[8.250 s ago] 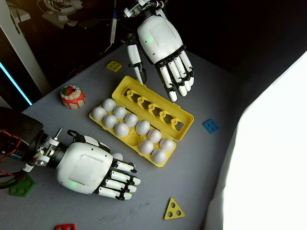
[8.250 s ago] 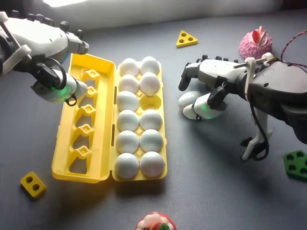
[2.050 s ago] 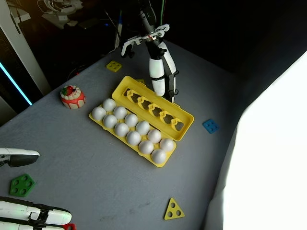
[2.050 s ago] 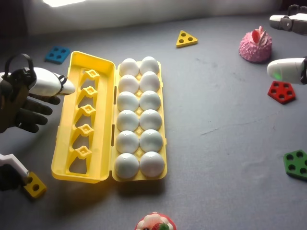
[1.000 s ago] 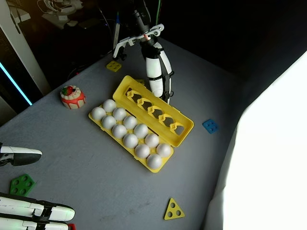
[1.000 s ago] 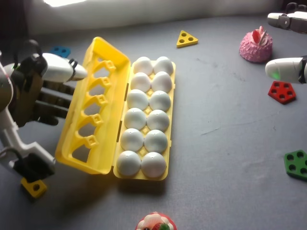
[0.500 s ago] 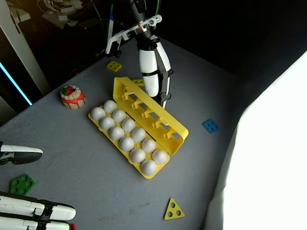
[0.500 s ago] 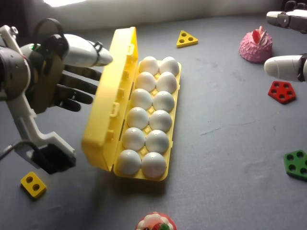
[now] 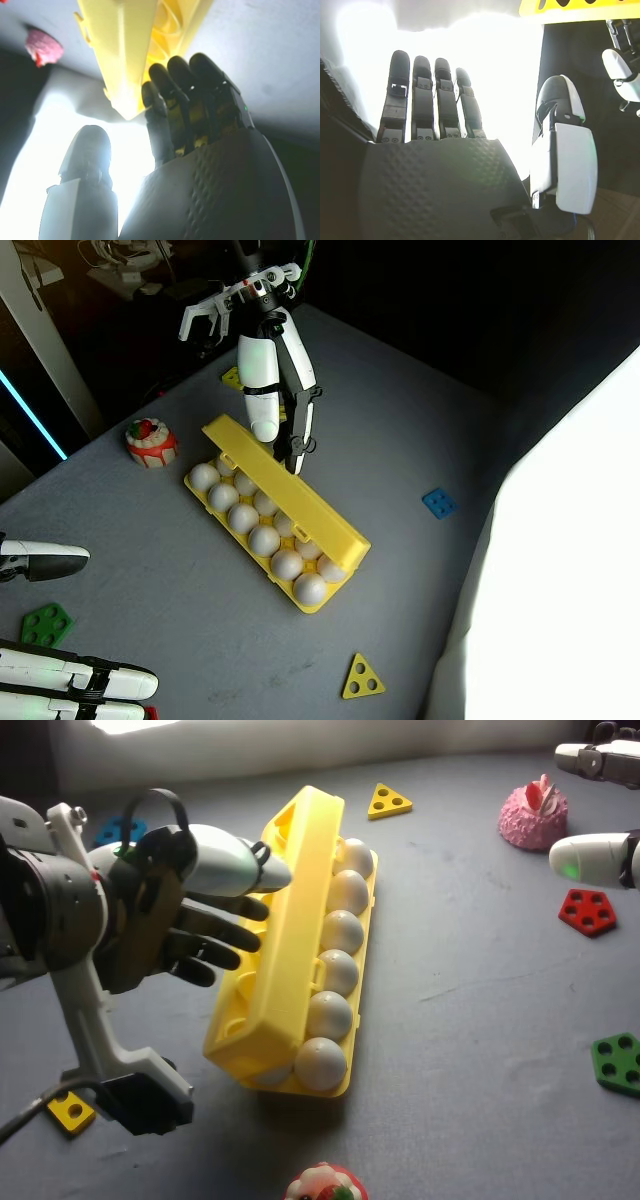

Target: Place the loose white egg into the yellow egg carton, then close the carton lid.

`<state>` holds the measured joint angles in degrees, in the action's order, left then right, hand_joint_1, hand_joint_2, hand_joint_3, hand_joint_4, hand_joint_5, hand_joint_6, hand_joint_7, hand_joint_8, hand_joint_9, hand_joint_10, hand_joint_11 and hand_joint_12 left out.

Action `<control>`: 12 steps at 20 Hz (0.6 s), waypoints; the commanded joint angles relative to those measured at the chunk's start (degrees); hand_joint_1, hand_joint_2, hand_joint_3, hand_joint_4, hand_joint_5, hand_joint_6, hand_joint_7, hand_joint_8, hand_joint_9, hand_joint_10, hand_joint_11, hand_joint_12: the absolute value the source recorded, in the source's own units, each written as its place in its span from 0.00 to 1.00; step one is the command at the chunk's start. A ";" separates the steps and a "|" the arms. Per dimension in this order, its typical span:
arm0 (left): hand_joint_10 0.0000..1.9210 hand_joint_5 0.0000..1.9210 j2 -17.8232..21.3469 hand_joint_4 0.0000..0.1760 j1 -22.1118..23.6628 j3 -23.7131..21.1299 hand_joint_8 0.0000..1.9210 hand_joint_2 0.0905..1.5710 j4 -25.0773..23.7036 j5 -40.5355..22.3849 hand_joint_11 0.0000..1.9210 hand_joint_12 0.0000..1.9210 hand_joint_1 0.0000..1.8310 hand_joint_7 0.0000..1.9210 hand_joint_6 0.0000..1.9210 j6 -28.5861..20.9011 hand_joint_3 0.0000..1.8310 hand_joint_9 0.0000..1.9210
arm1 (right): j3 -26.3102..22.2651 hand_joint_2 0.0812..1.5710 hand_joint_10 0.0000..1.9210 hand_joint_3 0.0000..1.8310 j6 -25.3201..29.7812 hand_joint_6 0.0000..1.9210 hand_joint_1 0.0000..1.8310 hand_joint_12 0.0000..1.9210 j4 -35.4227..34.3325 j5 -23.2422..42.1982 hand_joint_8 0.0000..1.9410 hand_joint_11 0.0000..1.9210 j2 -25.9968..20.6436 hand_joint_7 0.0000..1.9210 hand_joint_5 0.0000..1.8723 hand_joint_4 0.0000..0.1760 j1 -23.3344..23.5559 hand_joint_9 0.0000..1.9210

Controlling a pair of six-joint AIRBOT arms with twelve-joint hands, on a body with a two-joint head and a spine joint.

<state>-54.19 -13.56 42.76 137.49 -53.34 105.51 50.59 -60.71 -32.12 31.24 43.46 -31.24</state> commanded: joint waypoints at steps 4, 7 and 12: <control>0.55 0.29 -1.44 0.21 1.24 -1.21 0.36 0.82 -4.25 4.15 0.00 0.87 0.21 0.21 0.00 0.35 0.00 0.12 | 0.07 0.67 0.00 0.00 0.20 0.00 0.14 0.46 1.57 6.54 0.00 0.00 -0.19 0.12 0.11 0.00 0.73 0.11; 0.52 0.28 -2.04 0.18 0.48 -2.34 0.31 0.83 -4.88 5.92 0.00 0.85 0.20 0.21 0.00 2.12 0.00 0.12 | 0.07 0.66 0.00 0.00 0.20 0.00 0.15 0.47 1.60 6.55 0.00 0.00 -0.19 0.13 0.11 0.00 0.71 0.11; 0.49 0.28 -2.77 0.20 -2.02 -3.86 0.27 0.83 -6.03 7.53 0.00 0.84 0.19 0.22 0.00 1.93 0.00 0.12 | 0.06 0.66 0.00 0.00 0.19 0.00 0.15 0.45 1.63 6.55 0.00 0.00 -0.18 0.13 0.12 0.00 0.71 0.12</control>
<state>-56.64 -16.01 39.09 134.15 -48.62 107.85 50.59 -60.71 -31.46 31.35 43.59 -31.24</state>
